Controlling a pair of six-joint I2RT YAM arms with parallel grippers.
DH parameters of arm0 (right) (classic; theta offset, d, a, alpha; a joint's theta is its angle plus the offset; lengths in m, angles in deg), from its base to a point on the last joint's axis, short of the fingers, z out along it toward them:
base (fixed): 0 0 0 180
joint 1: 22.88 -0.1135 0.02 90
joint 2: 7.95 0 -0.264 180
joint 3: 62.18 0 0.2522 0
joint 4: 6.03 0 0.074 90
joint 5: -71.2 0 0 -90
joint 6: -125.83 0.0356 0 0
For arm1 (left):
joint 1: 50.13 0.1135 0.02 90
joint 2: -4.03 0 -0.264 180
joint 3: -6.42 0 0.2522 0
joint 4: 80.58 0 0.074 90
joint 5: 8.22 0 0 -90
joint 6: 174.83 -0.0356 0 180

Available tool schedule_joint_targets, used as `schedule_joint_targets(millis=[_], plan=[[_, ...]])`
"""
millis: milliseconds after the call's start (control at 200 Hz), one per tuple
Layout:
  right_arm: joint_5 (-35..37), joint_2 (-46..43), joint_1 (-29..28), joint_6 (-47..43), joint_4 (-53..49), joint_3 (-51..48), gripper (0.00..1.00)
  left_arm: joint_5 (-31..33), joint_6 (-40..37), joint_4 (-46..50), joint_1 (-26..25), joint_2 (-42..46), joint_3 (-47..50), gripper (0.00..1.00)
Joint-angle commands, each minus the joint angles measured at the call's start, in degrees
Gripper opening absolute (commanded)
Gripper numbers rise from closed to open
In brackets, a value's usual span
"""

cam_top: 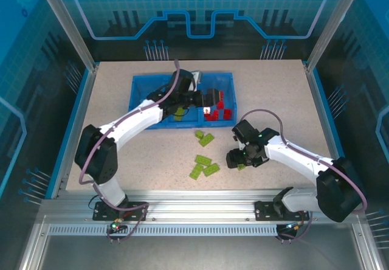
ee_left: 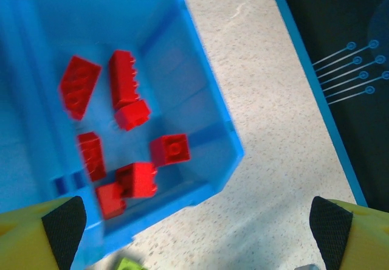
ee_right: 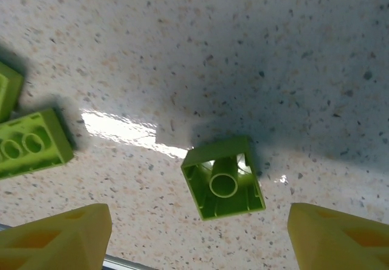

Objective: Sort the legos into containers by color

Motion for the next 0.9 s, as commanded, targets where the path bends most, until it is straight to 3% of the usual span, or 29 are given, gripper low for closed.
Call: schedule_joint_targets(millis=[0,205,630,740,895], plan=[[1.7,2.6,-1.6,1.0,-1.5,-0.3,0.76,-1.6,3.5,-2.6,1.7,2.9,4.9,0.99],[4.5,8.4,-2.3,0.0,-1.0,2.0,0.71,-1.5,4.1,-2.5,2.8,6.1,9.9,0.99],[8.5,14.3,-5.2,-0.8,-1.3,5.0,0.39,1.0,4.7,-1.6,6.1,13.3,19.2,0.99],[9.3,14.0,-5.6,-0.1,-1.7,6.2,0.29,2.3,4.7,-0.2,7.2,15.9,21.1,0.99],[7.1,10.6,-5.8,-0.4,-1.3,10.7,0.27,5.4,4.7,1.3,8.6,20.6,24.8,0.99]])
